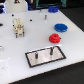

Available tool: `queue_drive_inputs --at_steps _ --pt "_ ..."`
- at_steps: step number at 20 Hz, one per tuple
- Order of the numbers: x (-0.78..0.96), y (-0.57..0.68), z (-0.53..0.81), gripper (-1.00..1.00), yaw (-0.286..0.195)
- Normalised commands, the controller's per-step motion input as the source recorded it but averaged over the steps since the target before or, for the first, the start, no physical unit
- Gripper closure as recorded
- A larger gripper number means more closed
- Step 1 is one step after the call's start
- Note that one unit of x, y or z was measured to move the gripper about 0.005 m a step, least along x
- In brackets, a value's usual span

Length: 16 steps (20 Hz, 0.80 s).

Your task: Insert the blue gear onto the right peg, followed by the red gear

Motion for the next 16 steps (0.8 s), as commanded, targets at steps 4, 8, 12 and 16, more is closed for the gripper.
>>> queue_drive_inputs --at_steps 4,8,12,16 --pt "-0.5 0.74 0.0 -1.0 0.0" --pt "-0.49 0.74 -0.01 -1.0 0.0" --pt "-0.43 0.73 -0.15 -1.0 0.0" --pt "-0.36 0.65 -0.31 -1.0 0.0"
